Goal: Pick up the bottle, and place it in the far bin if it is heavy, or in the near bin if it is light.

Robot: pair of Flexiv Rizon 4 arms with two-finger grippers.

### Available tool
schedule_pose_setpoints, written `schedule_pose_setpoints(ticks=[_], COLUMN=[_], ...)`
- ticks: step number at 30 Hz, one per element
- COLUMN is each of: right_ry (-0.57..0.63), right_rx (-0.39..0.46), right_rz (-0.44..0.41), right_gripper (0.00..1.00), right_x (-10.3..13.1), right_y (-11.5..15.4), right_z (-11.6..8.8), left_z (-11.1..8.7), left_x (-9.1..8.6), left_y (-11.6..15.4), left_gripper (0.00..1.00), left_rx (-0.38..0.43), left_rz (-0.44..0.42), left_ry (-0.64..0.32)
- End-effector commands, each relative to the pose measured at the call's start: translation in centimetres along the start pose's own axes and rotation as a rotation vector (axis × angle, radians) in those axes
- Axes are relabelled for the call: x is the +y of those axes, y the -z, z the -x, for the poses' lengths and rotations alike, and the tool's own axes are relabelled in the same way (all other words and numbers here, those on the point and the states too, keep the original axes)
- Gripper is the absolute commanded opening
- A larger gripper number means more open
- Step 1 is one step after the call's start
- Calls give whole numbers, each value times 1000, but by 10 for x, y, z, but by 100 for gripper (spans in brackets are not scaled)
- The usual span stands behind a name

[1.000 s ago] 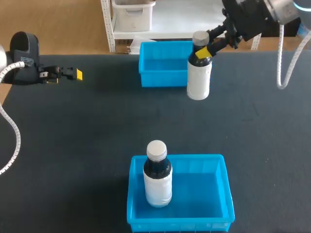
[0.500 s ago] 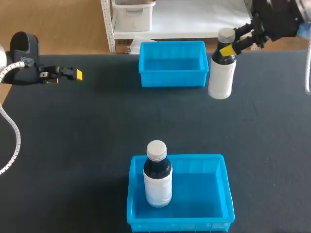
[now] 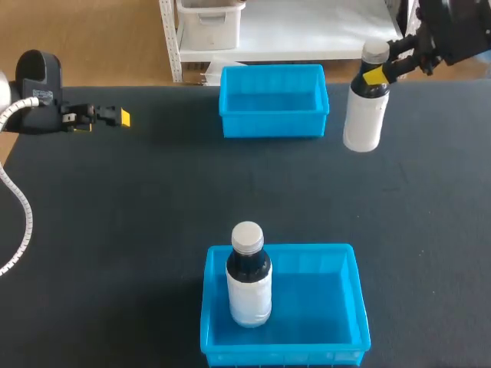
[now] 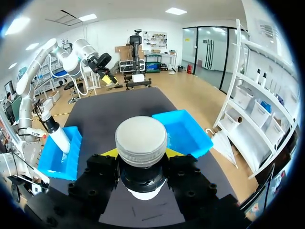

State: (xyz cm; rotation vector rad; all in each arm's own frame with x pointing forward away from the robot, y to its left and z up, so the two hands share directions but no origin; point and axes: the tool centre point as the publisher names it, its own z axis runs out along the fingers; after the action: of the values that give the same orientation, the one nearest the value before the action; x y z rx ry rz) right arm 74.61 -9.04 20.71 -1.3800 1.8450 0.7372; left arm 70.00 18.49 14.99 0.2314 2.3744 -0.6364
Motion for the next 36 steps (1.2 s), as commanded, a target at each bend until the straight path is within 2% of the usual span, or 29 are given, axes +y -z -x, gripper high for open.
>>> schedule_pose_setpoints(ticks=[1, 12, 21, 29, 36], right_ry=[5, 75, 73, 147, 196], right_rx=[4, 53, 15, -1, -7], right_rz=[2, 2, 30, 79, 126], right_gripper=[0, 0, 0, 0, 0], right_x=[-10, -58, -98, -118, -127], right_y=[3, 2, -1, -30, -62], right_z=[5, 21, 42, 73, 96], left_z=[0, 0, 0, 0, 0], left_x=[0, 0, 0, 0, 0], left_y=[0, 0, 0, 0, 0], left_gripper=[100, 100, 100, 100, 100], left_rx=[0, 0, 0, 0, 0], left_rz=[0, 0, 0, 0, 0], left_ry=[0, 0, 0, 0, 0])
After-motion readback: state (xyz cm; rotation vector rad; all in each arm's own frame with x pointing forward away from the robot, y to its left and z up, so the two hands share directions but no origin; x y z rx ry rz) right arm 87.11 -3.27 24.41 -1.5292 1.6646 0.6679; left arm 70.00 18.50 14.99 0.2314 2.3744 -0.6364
